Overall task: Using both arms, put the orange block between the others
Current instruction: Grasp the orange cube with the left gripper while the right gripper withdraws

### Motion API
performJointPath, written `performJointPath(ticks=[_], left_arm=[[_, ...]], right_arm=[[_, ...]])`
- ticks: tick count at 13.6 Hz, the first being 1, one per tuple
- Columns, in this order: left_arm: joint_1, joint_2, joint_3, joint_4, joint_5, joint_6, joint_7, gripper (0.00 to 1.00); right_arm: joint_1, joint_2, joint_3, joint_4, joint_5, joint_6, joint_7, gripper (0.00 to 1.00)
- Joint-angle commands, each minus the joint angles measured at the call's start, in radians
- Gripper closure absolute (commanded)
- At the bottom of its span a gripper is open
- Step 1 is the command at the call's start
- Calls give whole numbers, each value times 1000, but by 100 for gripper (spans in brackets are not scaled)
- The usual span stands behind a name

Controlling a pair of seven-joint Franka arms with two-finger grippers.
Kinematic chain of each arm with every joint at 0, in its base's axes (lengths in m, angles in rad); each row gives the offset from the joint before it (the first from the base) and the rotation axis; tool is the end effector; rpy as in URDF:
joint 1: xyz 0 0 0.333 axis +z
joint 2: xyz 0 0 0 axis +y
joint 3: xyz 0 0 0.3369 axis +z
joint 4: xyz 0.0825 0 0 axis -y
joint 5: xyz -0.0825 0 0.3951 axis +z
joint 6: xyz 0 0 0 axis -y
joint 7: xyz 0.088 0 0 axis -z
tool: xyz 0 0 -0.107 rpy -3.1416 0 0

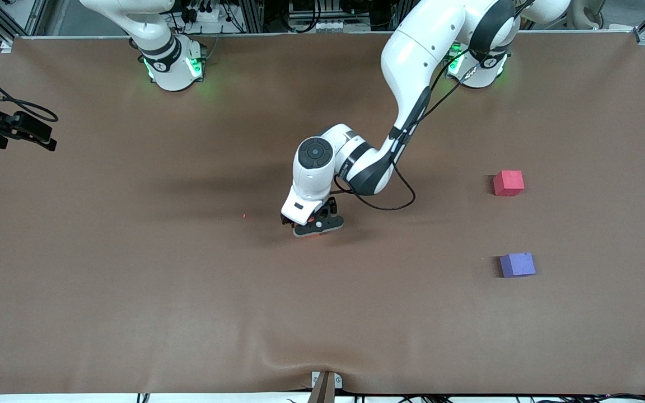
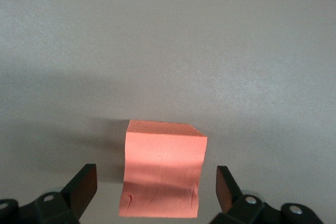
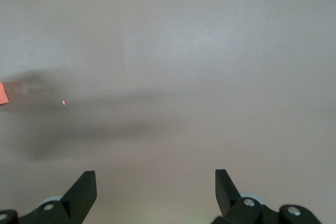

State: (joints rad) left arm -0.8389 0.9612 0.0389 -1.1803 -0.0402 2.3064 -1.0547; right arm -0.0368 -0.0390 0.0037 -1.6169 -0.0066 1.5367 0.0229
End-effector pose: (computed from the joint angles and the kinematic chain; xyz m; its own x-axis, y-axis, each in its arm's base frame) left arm 0.5531 -0.5848 0.2235 0.9618 0.2618 0.0796 0.2487 -0.9578 0.1443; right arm 0.5482 -0.0188 0.6420 0.9976 -0.0562 -0.0410 -0.0559 -0.9984 0.0077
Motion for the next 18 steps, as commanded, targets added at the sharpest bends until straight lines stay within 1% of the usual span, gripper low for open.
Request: performJointPath(ticks=[1, 3, 4, 5, 6, 8, 10, 11, 15, 18], left_arm=[[-12, 33, 13, 34, -6, 27, 4, 3], [-12, 43, 13, 34, -6, 47, 5, 8], [-12, 48, 13, 34, -6, 50, 4, 12], [-12, 50, 12, 34, -6, 51, 4, 18], [-12, 50, 13, 34, -6, 51, 4, 30], [-9, 51, 13, 34, -6, 51, 15, 71], [-6, 48, 12, 31, -7, 51, 22, 97], [-6, 42, 15, 28, -7, 50, 22, 100], [20, -39, 24, -8, 10, 33, 53, 100], [61, -123, 24, -13, 10, -74, 56, 100]], right_arm=[[17, -6, -13, 6, 8, -4, 15, 0], [20, -7, -16, 9, 8, -3, 15, 0], [23, -7, -16, 9, 8, -3, 15, 0], [23, -7, -16, 9, 7, -3, 15, 0], [21, -4, -16, 8, 7, -3, 15, 0], [23, -2, -16, 2, 7, 0, 15, 0], [23, -1, -16, 2, 7, -1, 15, 0], [24, -2, -16, 2, 7, -1, 15, 0], [25, 10, -16, -1, 2, 13, 15, 0], [38, 10, -16, -1, 2, 22, 17, 0]])
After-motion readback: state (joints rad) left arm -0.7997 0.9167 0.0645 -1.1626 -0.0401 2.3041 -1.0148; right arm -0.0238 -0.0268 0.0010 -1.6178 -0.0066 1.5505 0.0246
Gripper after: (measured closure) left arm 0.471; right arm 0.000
